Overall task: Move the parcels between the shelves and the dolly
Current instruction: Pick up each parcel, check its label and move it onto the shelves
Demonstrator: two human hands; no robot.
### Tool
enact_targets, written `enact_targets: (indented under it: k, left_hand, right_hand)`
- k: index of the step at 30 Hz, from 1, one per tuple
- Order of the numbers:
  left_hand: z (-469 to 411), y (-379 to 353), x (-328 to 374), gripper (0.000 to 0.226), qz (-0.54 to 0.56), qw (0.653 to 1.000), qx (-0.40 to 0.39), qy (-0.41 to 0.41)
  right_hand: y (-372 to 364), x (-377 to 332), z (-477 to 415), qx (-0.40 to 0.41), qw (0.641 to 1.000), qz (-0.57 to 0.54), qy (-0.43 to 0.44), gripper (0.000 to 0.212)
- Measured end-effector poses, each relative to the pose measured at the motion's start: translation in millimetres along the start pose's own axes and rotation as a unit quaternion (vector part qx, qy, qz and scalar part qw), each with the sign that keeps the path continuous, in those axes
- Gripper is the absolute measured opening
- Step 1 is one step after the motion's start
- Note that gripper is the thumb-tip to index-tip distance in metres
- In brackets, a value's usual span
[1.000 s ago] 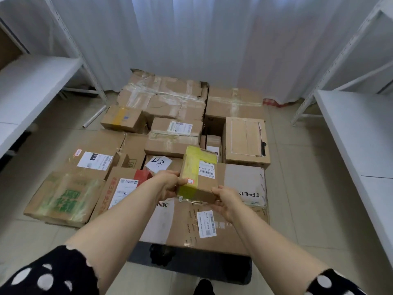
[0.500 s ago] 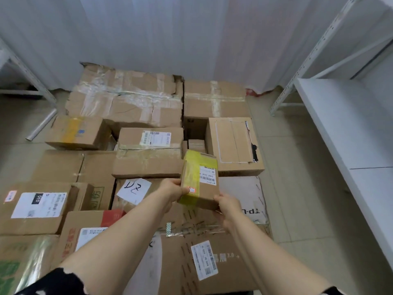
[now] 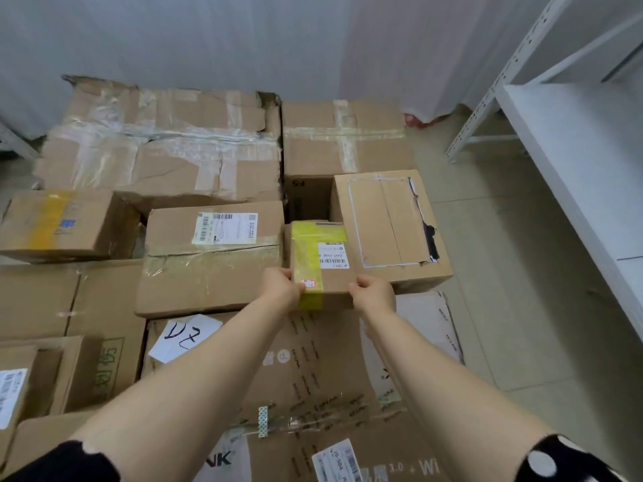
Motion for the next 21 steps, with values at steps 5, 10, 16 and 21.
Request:
enact_targets:
  k: [5, 10, 16, 21]
  left_hand:
    - [-39, -15, 1, 0.031, -0.042, 0.998, 0.045, -0.016]
    - [-60, -28, -5, 0.024, -0.074, 0.995, 0.059, -0.009]
    - [-40, -63, -15, 0.044, -0.271, 0.961, -0.03, -0.034]
    - [-7, -58, -8, 0.057, -0.325, 0.943, -0.041, -0.056]
  right_hand:
    - [-9, 5, -38, 0.004, 0.999, 0.039, -0.007, 0.028]
    - [-21, 13, -62, -0.006, 0.998, 0.064, -0.003, 0.026]
    - [-49, 28, -55, -0.095, 0.987, 0.129, -0.006, 0.028]
    - [-33, 28, -29, -0.121, 0.98, 0.156, 0.004, 0.037]
Point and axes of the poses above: each hand's wrist, its own z-axis away from the middle knuckle, its own y-axis out of the back of the hand, x = y × z, the point moved 9 cm from there along -z, towards the middle knuckle, and after that the axes turned 5 degrees about y, right-handed, at the moved point
